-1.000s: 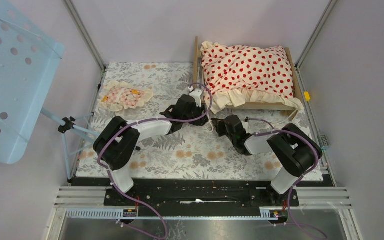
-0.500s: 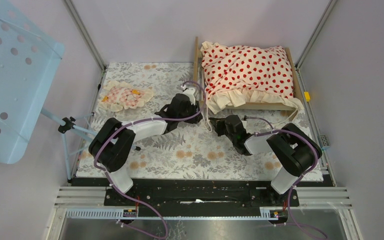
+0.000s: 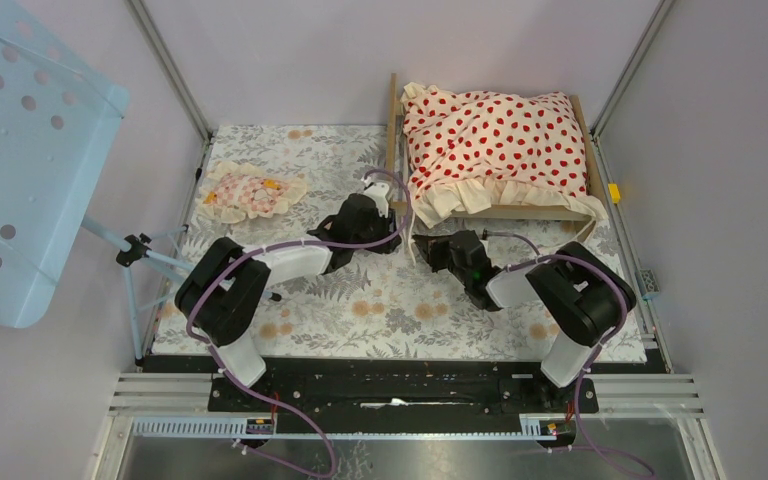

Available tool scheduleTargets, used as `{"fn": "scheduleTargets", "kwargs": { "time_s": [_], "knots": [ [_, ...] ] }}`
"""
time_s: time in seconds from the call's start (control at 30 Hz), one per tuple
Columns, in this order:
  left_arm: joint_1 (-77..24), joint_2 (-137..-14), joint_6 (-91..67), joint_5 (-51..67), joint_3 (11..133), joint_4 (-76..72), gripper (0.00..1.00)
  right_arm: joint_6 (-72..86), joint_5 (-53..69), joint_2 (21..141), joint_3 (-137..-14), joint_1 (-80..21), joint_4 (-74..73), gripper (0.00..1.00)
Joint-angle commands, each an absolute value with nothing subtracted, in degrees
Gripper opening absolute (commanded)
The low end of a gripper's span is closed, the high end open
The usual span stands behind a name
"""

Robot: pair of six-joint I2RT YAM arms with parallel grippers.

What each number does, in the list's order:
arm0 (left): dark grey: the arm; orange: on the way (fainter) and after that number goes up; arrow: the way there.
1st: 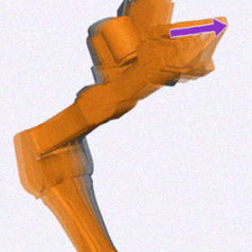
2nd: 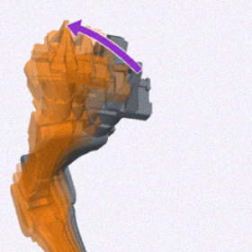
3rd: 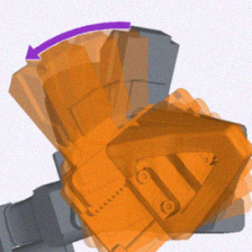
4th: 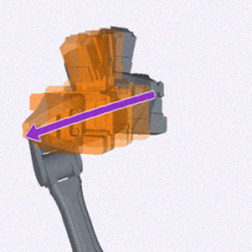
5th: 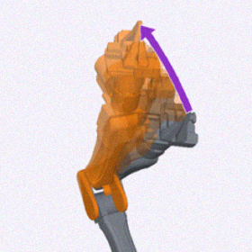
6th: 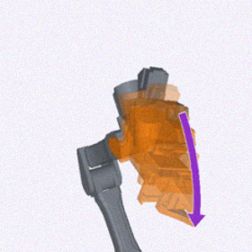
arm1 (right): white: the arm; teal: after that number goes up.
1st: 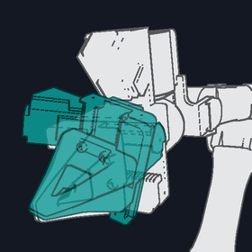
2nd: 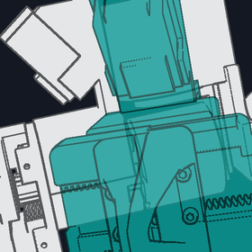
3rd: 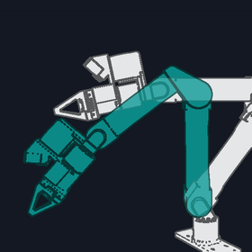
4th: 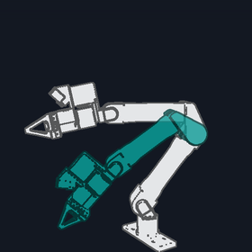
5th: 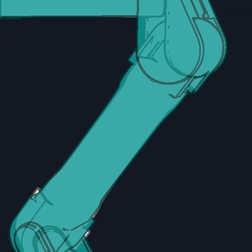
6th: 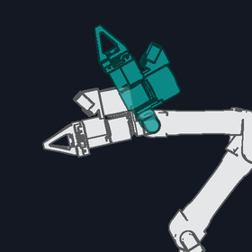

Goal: Set up the pet bed
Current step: Tie the ropes to the bed frame.

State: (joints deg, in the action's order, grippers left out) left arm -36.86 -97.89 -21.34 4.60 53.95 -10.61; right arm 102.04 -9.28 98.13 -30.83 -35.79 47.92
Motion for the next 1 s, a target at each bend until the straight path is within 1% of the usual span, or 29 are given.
{"fn": "scheduleTargets", "kwargs": {
  "time_s": [0.0,0.2,0.53,0.73,0.83,0.97],
  "knots": [
    [-36.6,-96.0,-16.7,5.0,52.4,-14.6,0.32,102.4,-9.3,99.4,-30.0,-35.0,49.9,0.00],
    [-36.6,-97.0,-14.5,3.7,52.8,-13.4,0.34,98.9,-12.2,98.3,-29.8,-34.5,45.7,0.00],
    [-36.6,-96.8,-13.0,3.1,52.5,-13.6,0.36,86.6,-19.5,94.2,-33.2,-34.3,32.8,0.00],
    [-36.6,-97.7,-13.4,4.5,54.1,-12.8,0.36,80.0,-18.9,94.5,-36.8,-34.4,29.3,0.00],
    [-36.6,-99.4,-15.1,5.5,57.1,-9.6,0.32,78.4,-16.4,96.0,-38.5,-34.3,29.3,0.00],
    [-36.6,-101.0,-17.0,6.5,59.5,-8.1,0.23,77.1,-12.8,98.1,-39.9,-34.3,29.4,0.00]
  ]
}}
